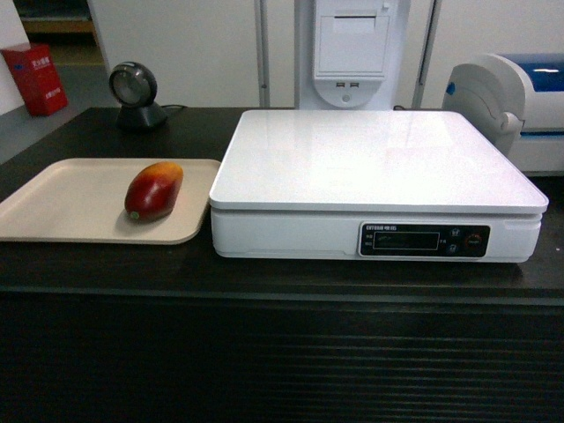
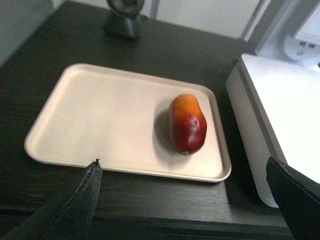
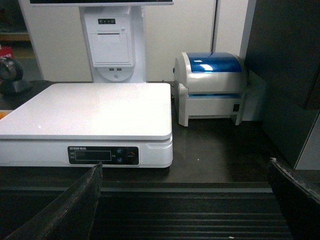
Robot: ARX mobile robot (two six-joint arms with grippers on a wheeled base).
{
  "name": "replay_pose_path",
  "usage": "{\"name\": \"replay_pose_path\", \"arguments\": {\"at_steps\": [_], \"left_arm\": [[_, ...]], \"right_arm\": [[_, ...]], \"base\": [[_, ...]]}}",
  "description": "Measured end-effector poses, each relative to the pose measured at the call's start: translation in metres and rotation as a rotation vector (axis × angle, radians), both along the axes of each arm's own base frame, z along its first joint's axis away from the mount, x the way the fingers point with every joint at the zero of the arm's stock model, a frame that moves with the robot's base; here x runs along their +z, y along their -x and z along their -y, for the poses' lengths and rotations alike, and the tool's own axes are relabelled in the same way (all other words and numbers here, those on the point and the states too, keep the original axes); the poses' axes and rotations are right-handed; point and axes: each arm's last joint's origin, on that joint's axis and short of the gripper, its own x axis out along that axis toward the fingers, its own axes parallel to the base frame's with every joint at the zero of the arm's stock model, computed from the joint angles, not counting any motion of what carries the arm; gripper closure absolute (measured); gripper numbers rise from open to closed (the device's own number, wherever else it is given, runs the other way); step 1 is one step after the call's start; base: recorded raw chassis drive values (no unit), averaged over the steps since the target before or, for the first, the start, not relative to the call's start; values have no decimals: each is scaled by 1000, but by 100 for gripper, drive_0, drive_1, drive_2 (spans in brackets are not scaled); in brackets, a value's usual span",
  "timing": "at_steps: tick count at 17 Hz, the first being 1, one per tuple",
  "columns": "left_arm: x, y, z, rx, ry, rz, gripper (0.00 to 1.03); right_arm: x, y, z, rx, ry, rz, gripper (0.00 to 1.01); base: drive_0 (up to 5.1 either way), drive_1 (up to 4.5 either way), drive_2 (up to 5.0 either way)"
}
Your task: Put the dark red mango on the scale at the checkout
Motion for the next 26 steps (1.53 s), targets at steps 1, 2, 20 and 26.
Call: {"name": "replay_pose_path", "arguments": {"at_steps": [1, 2, 20, 26], "left_arm": [[-8, -21, 3, -24, -3, -65, 5], [-13, -42, 7, -67, -4, -122, 5], [-62, -199, 51, -218, -122, -400, 5], [-82, -223, 51, -227, -170, -487, 5]], "right_arm": [[0, 0, 0, 0, 0, 0, 3], [0, 0, 0, 0, 0, 0, 3], [0, 0, 0, 0, 0, 0, 3], [0, 0, 0, 0, 0, 0, 3]], "base": [[0, 0, 0], [0, 0, 0], [0, 0, 0], [0, 0, 0]]}}
